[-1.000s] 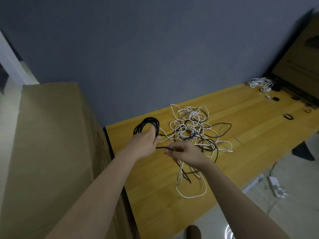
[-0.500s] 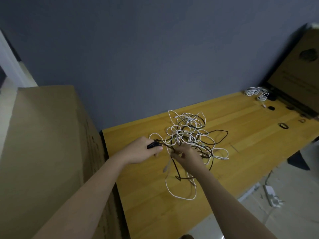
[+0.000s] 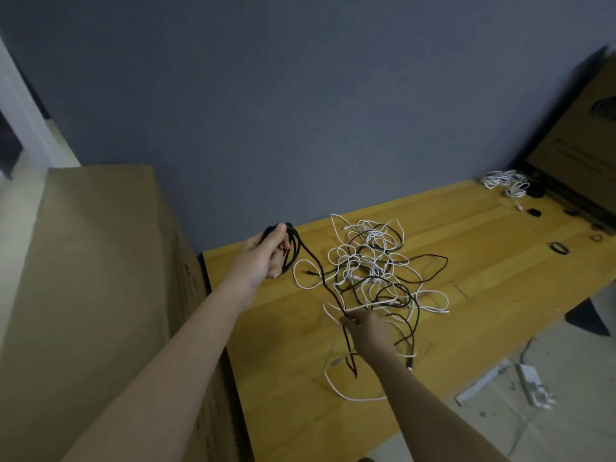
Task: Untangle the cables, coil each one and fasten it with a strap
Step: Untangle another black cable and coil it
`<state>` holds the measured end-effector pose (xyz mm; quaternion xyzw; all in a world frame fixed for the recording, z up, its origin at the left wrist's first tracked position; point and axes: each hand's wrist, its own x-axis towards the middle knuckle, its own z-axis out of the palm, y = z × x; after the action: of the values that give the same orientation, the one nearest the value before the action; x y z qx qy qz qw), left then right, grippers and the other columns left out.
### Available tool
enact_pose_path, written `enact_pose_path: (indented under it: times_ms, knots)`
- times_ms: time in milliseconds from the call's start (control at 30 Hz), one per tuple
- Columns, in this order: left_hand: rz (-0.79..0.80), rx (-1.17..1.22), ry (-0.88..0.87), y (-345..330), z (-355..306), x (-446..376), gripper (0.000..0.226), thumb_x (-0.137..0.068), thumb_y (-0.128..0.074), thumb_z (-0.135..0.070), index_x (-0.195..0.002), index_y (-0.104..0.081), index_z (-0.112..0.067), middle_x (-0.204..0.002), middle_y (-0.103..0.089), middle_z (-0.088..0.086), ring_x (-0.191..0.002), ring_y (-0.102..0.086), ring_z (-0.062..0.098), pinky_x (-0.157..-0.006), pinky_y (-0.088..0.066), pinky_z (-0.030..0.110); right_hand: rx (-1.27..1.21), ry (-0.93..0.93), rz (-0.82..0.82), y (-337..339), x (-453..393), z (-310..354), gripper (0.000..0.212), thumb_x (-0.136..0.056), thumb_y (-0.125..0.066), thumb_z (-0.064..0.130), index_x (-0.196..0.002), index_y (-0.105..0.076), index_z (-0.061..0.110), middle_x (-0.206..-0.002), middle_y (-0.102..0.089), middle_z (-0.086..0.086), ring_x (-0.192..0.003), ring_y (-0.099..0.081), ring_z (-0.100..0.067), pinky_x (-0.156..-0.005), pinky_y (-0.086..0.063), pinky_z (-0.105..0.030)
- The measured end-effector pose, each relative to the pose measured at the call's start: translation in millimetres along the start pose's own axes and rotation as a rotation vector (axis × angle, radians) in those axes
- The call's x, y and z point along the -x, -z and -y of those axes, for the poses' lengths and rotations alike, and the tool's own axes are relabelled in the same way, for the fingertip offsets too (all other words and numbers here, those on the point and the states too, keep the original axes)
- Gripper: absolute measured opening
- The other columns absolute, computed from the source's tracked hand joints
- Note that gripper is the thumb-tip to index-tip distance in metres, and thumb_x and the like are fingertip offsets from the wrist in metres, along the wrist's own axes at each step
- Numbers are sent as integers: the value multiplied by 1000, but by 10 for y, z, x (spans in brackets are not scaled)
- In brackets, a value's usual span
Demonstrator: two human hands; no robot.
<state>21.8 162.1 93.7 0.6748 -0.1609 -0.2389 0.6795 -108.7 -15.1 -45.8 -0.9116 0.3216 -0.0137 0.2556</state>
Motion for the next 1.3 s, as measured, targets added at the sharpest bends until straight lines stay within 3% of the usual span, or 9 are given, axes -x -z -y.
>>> enact_pose_path:
  times_ms: [67,267,400,467,600,767,900,1033,1300]
  knots:
    - [-15,-71,-9,0,7,-11,37,-102,-39,-36,-75,-49,-12,-41,-29,-9,-39,-26,7,-50,-29,25,64,-32,1,68,-116,83,25,-94,-56,35,-95,-73,17,-88,-68,-9,-92,-57,-30,-69,-38,-30]
    - [-62,-222,48,7,60,-50,49,-100,-30,-51,-75,-50,-12,-40,-32,-10,-37,-30,7,-51,-30,26,-927,-122,-408,664,-371,546,23,-93,-60,26,-78,-70,13,-59,-57,4,-51,-44,-8,-48,-35,-21]
    - [-51,-286,92,-4,53,-84,53,-99,-25,-55,-78,-49,-12,-39,-32,-11,-36,-30,6,-48,-30,23,-146,-13,17,718,-435,440,22,-90,-64,26,-83,-71,7,-72,-63,-8,-66,-58,-24,-53,-34,-27]
    - [-48,-295,118,0,74,-104,55,-98,-24,-58,-79,-48,-12,-40,-32,-11,-38,-31,7,-48,-30,23,-173,54,13,835,-514,511,22,-89,-64,25,-81,-70,5,-76,-66,-14,-67,-58,-25,-56,-35,-28]
    - [-69,-232,181,25,98,-182,57,-95,-22,-64,-77,-43,-14,-43,-30,-10,-39,-28,10,-48,-25,26,-841,114,-402,1127,-598,848,13,-88,-67,24,-79,-71,16,-70,-68,-4,-57,-56,-10,-55,-46,-23]
    - [-101,-201,242,68,128,-247,49,-98,-29,-57,-74,-40,-15,-39,-27,-10,-35,-23,9,-46,-21,26,-73,75,144,821,-602,731,23,-93,-59,26,-88,-65,4,-79,-64,-10,-67,-57,-21,-54,-37,-25]
    - [-103,-174,239,111,183,-299,45,-98,-36,-53,-74,-41,-16,-42,-27,-10,-39,-24,10,-46,-21,27,-575,99,-89,923,-605,940,22,-94,-59,27,-82,-53,9,-75,-67,-5,-59,-59,-12,-52,-44,-21]
    - [-132,-141,200,146,181,-323,42,-99,-40,-48,-77,-46,-13,-39,-29,-10,-35,-25,8,-47,-22,27,-404,207,-157,890,-493,1087,27,-90,-62,38,-82,-55,13,-73,-66,-3,-59,-58,-14,-53,-46,-27]
    - [-41,-247,130,54,181,-301,37,-99,-42,-45,-86,-53,-12,-42,-32,-12,-39,-30,7,-50,-28,25,-1149,9,-89,923,-483,1321,21,-98,-51,32,-90,-54,13,-68,-54,-6,-64,-64,-21,-68,-59,-37]
